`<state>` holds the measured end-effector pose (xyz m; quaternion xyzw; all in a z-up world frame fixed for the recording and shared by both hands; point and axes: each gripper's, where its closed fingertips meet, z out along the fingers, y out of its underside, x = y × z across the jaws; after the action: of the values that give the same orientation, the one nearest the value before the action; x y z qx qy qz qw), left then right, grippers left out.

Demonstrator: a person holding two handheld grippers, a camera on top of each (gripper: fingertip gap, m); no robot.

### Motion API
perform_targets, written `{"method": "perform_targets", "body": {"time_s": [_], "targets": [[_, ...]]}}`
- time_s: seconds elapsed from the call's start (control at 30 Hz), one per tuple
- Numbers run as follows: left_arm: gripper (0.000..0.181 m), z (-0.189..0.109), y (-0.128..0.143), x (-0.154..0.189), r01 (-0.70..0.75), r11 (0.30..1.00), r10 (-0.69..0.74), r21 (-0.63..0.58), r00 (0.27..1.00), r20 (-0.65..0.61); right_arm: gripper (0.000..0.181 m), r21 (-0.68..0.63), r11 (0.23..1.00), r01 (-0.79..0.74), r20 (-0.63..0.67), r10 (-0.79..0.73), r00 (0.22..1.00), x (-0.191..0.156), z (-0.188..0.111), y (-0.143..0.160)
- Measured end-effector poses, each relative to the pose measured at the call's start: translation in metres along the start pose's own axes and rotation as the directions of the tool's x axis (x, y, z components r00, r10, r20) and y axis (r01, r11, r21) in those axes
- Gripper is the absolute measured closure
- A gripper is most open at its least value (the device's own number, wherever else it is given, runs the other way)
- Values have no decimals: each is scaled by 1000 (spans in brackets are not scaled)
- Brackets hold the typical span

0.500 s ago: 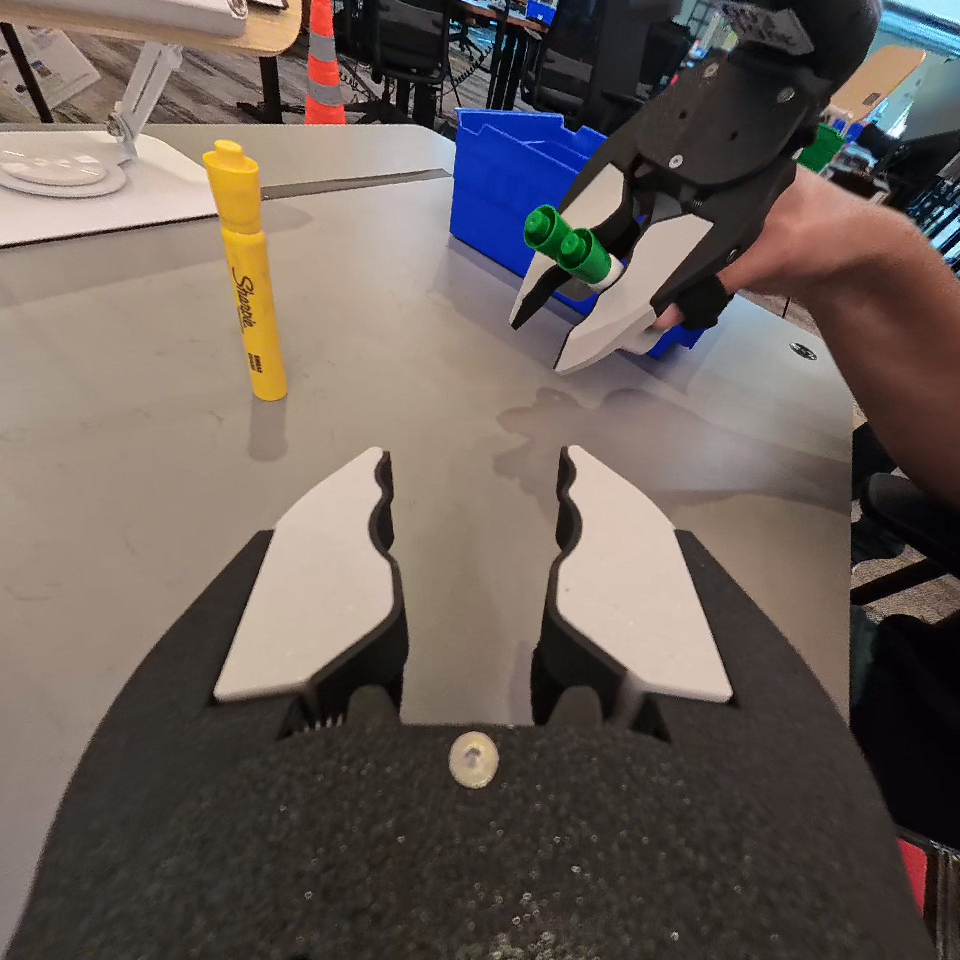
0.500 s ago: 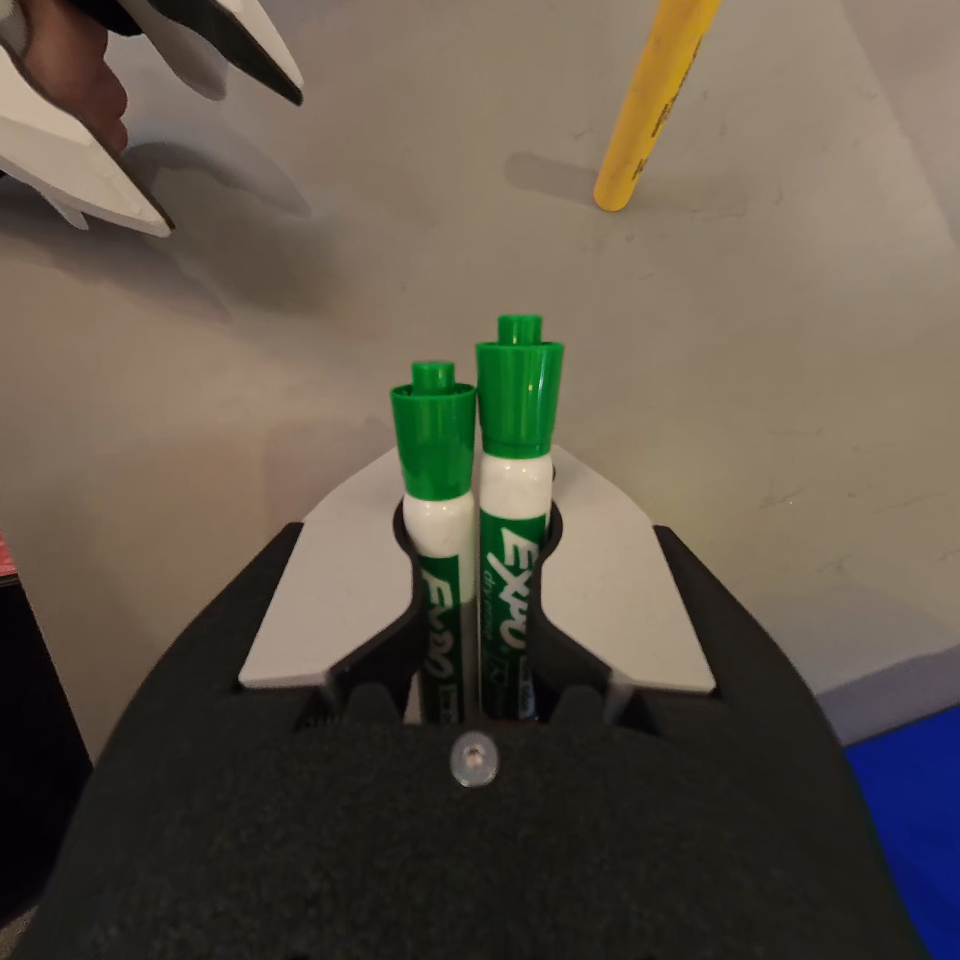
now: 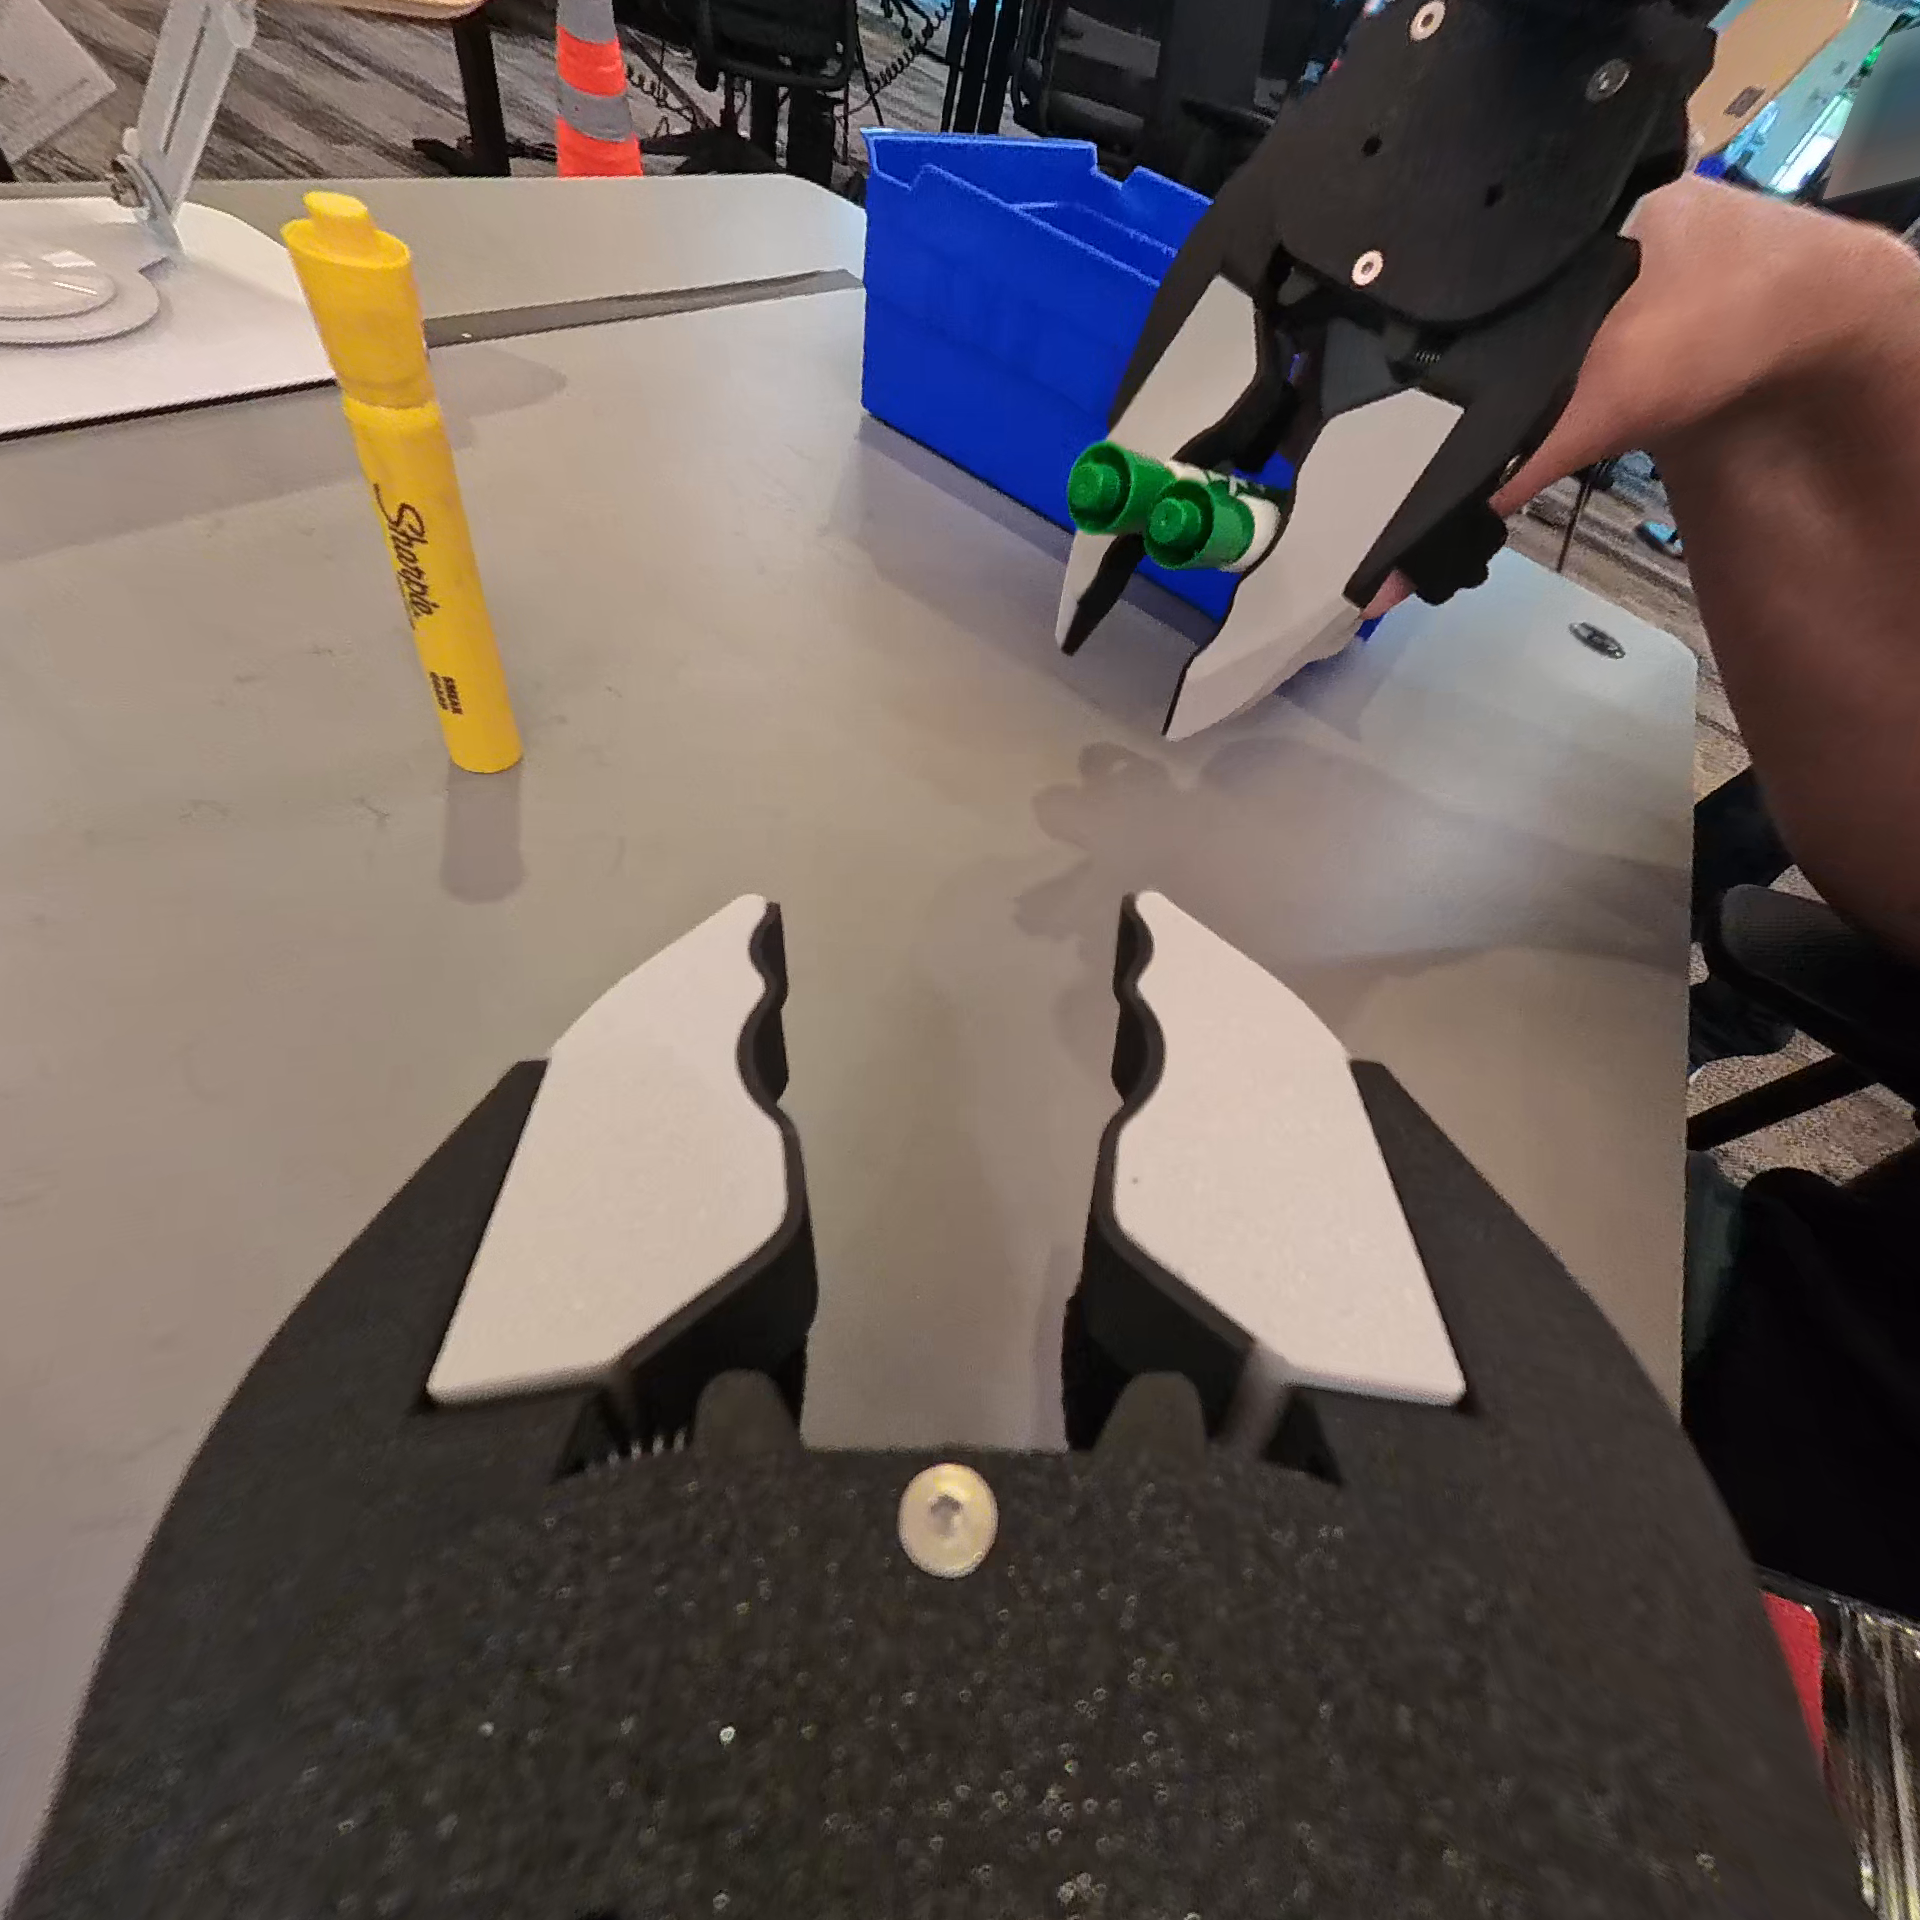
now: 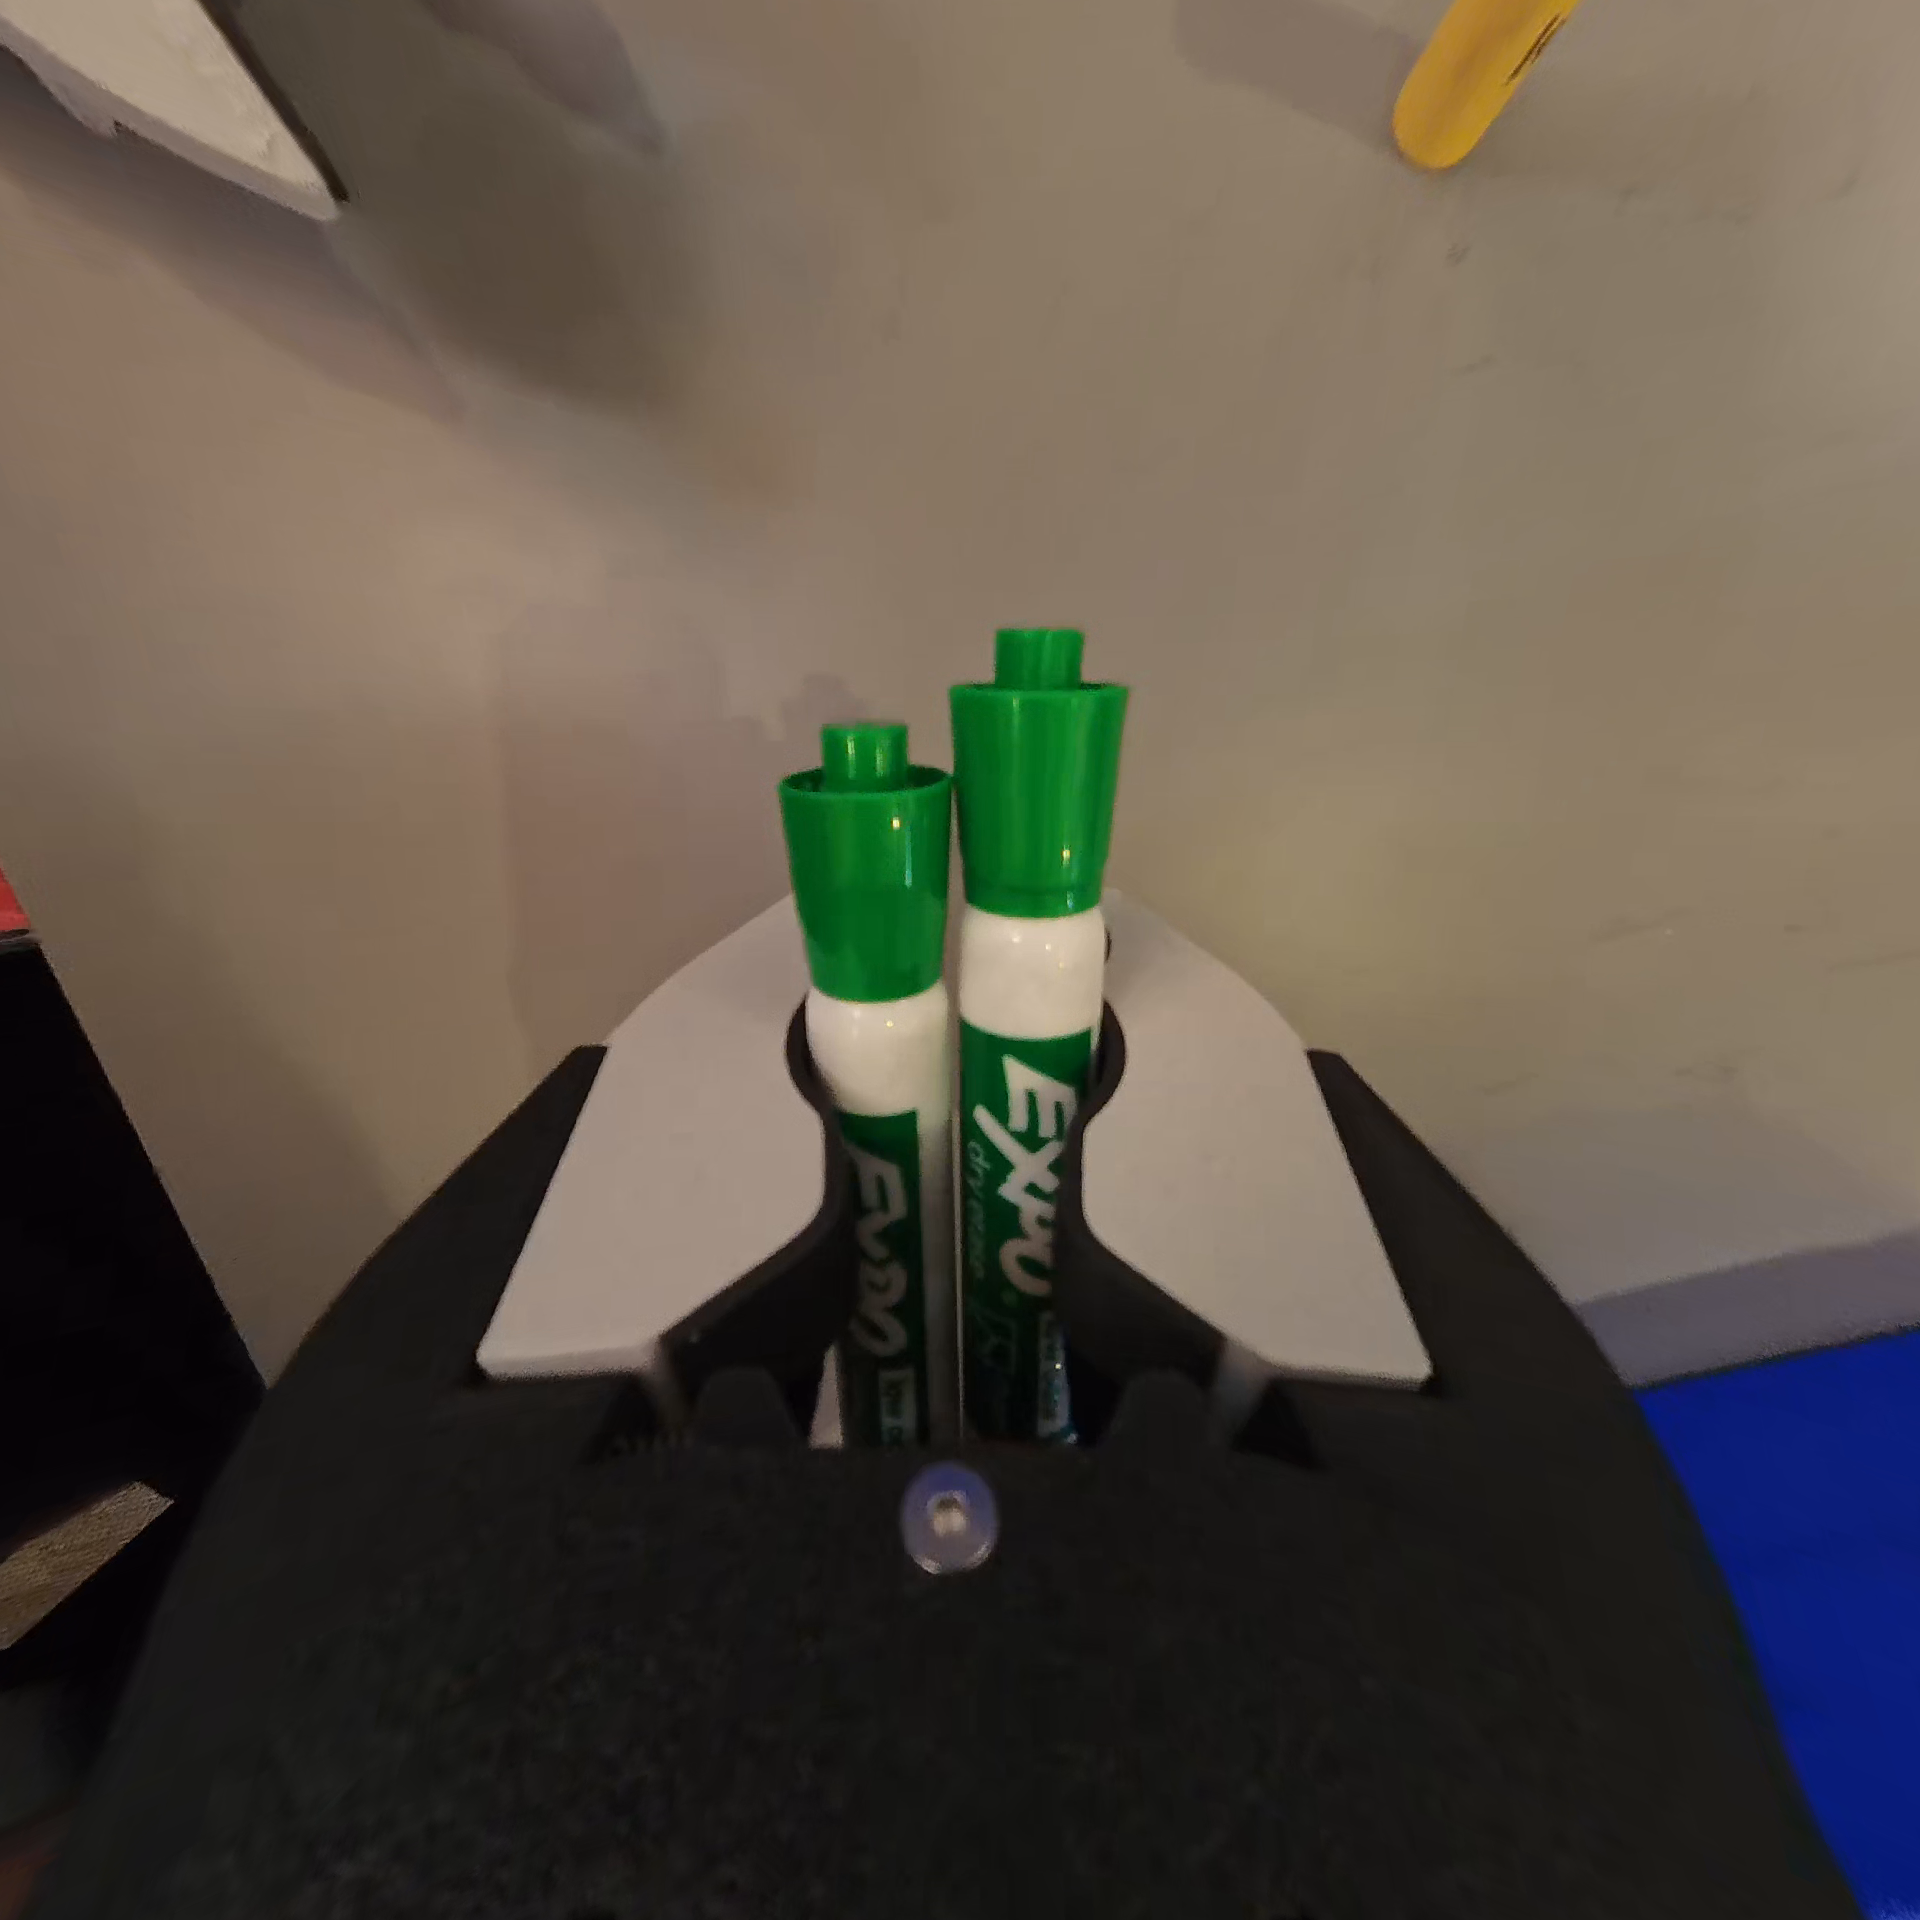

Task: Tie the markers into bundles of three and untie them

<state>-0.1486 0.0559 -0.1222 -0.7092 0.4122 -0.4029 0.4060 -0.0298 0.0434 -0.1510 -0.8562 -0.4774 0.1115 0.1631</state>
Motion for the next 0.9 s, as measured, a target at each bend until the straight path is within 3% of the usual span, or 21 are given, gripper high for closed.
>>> {"method": "perform_targets", "body": {"time_s": [0.6, 0.8, 0.9], "targets": [[122, 1, 6, -10, -13, 999, 15, -49, 999, 44, 139, 19, 1000, 24, 16, -24, 1000, -1, 0, 1], [124, -4, 9, -43, -49, 966, 82, -255, 989, 121, 139, 10, 1000, 19, 11, -20, 1000, 1, -2, 3], [125, -1, 2, -55, -96, 923, 141, -373, 985, 96, 139, 9, 1000, 19, 18, -19, 1000, 0, -3, 4]]}}
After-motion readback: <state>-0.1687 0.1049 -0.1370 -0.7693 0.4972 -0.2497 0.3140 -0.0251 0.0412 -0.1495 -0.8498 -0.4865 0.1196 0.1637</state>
